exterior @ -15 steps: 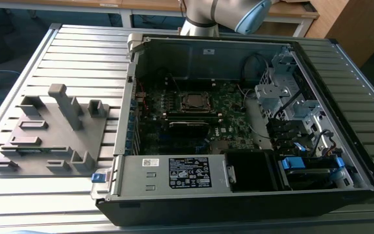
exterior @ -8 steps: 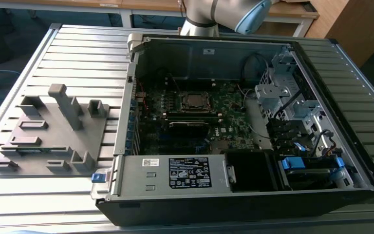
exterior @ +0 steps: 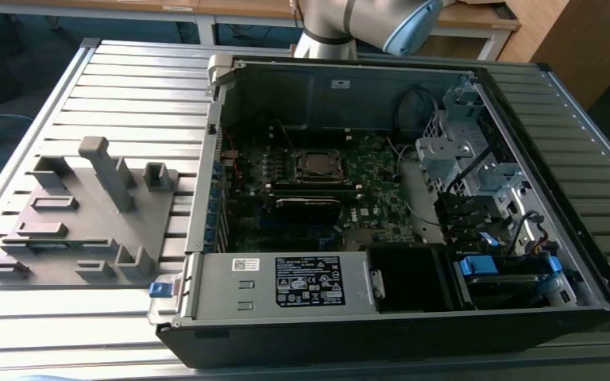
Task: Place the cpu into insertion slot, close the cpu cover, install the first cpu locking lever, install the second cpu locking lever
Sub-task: 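Install the first cpu locking lever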
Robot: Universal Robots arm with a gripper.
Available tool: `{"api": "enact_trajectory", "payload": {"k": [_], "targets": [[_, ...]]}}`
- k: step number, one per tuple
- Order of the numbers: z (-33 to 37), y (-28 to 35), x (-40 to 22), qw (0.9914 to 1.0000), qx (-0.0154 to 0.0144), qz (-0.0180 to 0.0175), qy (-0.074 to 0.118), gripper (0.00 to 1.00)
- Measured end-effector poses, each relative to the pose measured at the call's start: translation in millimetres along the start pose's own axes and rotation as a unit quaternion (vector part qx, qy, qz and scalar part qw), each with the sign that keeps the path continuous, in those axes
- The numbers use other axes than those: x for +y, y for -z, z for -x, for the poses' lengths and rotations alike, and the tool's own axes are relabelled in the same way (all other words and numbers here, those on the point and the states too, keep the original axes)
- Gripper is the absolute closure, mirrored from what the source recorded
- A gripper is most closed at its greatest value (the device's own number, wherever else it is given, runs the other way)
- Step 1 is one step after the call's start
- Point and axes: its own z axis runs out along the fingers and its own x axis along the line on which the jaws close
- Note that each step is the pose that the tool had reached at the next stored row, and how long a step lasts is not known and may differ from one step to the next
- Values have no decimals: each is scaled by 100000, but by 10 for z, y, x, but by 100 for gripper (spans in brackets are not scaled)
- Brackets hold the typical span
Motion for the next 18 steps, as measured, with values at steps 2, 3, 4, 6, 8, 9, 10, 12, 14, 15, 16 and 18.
{"api": "enact_trajectory", "payload": {"k": [2, 3, 4, 6, 8, 9, 10, 12, 14, 15, 16, 18], "targets": [[0, -17, 0, 100000, -1, 1, 1, 90], [0, -26, 0, 100000, -1, 3, 0, 90], [-1, -35, 0, 100000, 1, -1, -1, 90], [-1, -53, 0, 100000, 1, 0, -1, 90], [-1, -70, 0, 100000, -3, 4, -1, 90], [-1, -78, 0, 100000, -2, 3, 1, 90], [-1, -85, 0, 100000, -2, 1, 0, 90], [-2, -98, 0, 100000, -2, 2, -1, 90], [-2, -109, 0, 100000, -2, 1, -1, 90], [-2, -112, 0, 100000, -4, 5, -2, 90], [-2, -112, 0, 100000, -1, 0, 0, 90], [-2, -112, 0, 100000, 3, -5, 1, 90]]}}
